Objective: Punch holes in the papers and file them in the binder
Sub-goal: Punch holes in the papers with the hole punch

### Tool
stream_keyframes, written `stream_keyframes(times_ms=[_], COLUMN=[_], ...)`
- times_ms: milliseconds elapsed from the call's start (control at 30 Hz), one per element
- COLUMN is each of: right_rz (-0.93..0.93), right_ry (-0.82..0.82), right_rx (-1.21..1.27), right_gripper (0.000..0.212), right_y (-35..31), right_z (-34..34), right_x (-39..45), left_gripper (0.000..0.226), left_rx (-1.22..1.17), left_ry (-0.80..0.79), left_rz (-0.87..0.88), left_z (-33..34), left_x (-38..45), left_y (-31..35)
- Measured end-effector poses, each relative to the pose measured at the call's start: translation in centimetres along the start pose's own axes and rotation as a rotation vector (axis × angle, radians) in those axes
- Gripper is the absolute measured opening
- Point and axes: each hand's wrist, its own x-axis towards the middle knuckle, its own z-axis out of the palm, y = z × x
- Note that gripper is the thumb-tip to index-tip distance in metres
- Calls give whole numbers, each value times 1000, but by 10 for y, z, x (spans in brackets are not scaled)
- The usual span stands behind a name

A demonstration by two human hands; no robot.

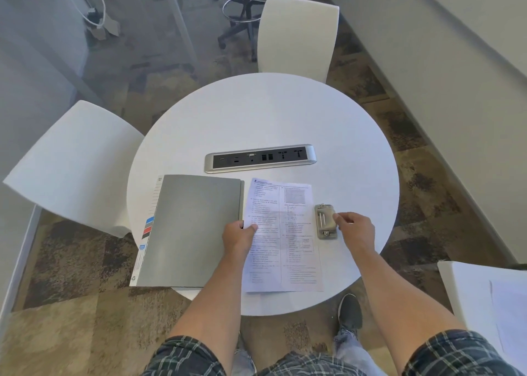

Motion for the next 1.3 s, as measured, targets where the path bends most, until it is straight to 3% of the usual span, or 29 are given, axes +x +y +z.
stream_keyframes(times_ms=[367, 1300], right_rz=[19, 16], right_ry=[-30, -82], right_rx=[-105, -37], right_gripper=[22, 24], right_y=[-5, -1], right_z=[0, -6], right_x=[5, 2], left_gripper=[2, 14], left_rx=[-173, -93], left_ry=[-18, -7], left_rz=[-87, -91], left_z=[4, 36], left_x=[3, 2], left_y=[-5, 10])
